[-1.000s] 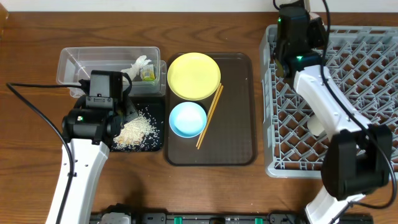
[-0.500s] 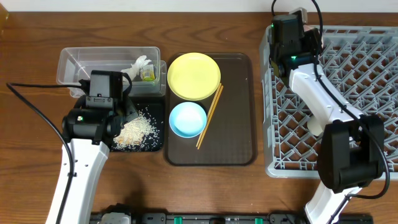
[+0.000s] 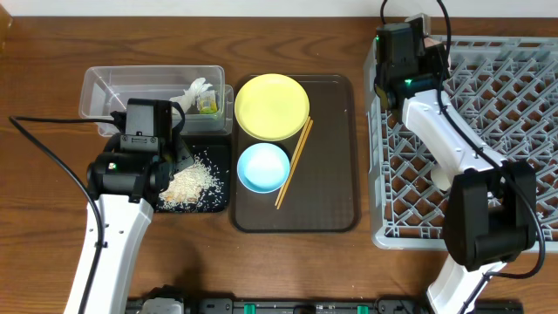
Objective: Sort waste into correct bins and load items into the dishwasher rack
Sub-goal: 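Carry the pink bowl into the rack's back row with the right gripper, then reach the right gripper to the blue bowl and grasp its rim, then carry the blue bowl into the dish rack with the right gripper, then move the right gripper back to the brown tray and grasp a chopstick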
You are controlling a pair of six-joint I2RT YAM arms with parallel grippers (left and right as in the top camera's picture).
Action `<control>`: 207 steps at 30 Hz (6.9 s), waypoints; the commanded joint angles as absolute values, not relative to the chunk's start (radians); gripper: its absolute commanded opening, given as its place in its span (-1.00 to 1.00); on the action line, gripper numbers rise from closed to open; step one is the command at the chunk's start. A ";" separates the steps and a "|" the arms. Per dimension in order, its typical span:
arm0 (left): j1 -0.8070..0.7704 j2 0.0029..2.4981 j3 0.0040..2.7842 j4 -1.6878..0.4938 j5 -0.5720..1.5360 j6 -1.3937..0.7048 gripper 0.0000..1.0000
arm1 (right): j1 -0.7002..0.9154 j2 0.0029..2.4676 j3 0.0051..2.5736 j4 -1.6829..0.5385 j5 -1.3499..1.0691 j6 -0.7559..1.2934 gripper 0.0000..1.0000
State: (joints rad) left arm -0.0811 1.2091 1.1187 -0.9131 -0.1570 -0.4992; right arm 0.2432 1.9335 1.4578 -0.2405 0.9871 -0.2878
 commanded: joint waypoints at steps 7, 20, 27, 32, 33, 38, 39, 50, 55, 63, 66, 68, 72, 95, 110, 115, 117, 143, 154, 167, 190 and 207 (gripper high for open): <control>-0.077 1.208 1.123 -0.915 -0.165 -0.511 0.15 | 0.249 1.949 1.462 -0.148 1.085 -0.387 -0.98; -0.077 1.208 1.123 -0.915 -0.165 -0.511 0.15 | 0.287 2.009 1.462 -0.144 1.109 -0.398 -0.98; -0.077 1.208 1.123 -0.916 -0.165 -0.511 0.15 | 0.316 2.009 1.462 -0.162 1.095 -0.397 -0.98; -0.077 1.208 1.123 -0.916 -0.165 -0.511 0.15 | 0.327 2.009 1.462 -0.196 1.095 -0.342 -0.98; -0.077 1.208 1.123 -0.916 -0.165 -0.511 0.15 | 0.329 2.009 1.462 -0.208 1.095 -0.324 -0.98; -0.077 1.208 1.123 -0.915 -0.165 -0.511 0.16 | 0.355 2.009 1.462 -0.357 1.075 -0.128 -0.93; -0.077 1.208 1.123 -0.915 -0.165 -0.511 0.15 | 0.360 2.008 1.462 -0.392 1.048 -0.098 -0.90; -0.077 1.208 1.123 -0.916 -0.166 -0.510 0.16 | 0.381 1.903 1.462 -0.610 0.727 0.101 -0.34; -0.077 1.208 1.123 -0.916 -0.166 -0.510 0.17 | 0.381 1.779 1.462 -0.622 0.558 0.101 -0.12; -0.077 1.208 1.123 -0.944 -0.191 -0.492 0.17 | 0.402 1.701 1.462 -0.671 -0.154 0.101 -0.01; -0.068 1.208 1.123 -0.985 -0.250 -0.502 0.17 | 0.442 1.725 1.460 -0.716 -0.247 0.101 0.04; -0.046 1.208 1.123 -1.006 -0.263 -0.519 0.16 | 0.477 1.752 1.459 -0.738 -0.252 0.101 0.07; 0.010 1.208 1.123 -1.017 -0.259 -0.519 0.17 | 0.555 1.825 1.459 -0.758 -0.252 0.123 0.07; 0.037 1.208 1.123 -1.016 -0.221 -0.518 0.17 | 0.637 1.959 1.491 -0.708 0.020 0.303 -0.98; 0.037 1.208 1.123 -1.008 -0.221 -0.518 0.16 | 0.273 1.621 1.498 -0.559 0.505 -0.150 -0.98; 0.037 1.208 1.123 -1.008 -0.221 -0.519 0.16 | 0.164 1.652 1.498 -0.463 0.636 -0.414 -0.98; 0.037 1.208 1.123 -1.005 -0.221 -0.519 0.16 | 0.130 1.680 1.498 -0.409 0.742 -0.451 -0.98; 0.037 1.208 1.123 -0.998 -0.221 -0.518 0.17 | 0.041 2.051 1.497 -0.063 1.161 -0.593 -0.98; 0.037 1.208 1.123 -0.998 -0.221 -0.518 0.17 | 0.099 2.057 1.496 -0.117 1.065 -0.553 -0.98; 0.037 1.208 1.123 -0.998 -0.221 -0.518 0.17 | 0.159 2.057 1.496 -0.309 1.065 -0.252 -0.38; 0.037 1.208 1.123 -0.997 -0.221 -0.518 0.17 | 0.289 1.621 1.496 -0.795 -0.105 0.071 0.16; 0.037 1.208 1.123 -0.997 -0.221 -0.518 0.17 | 0.542 1.826 1.356 -0.872 0.061 0.453 0.09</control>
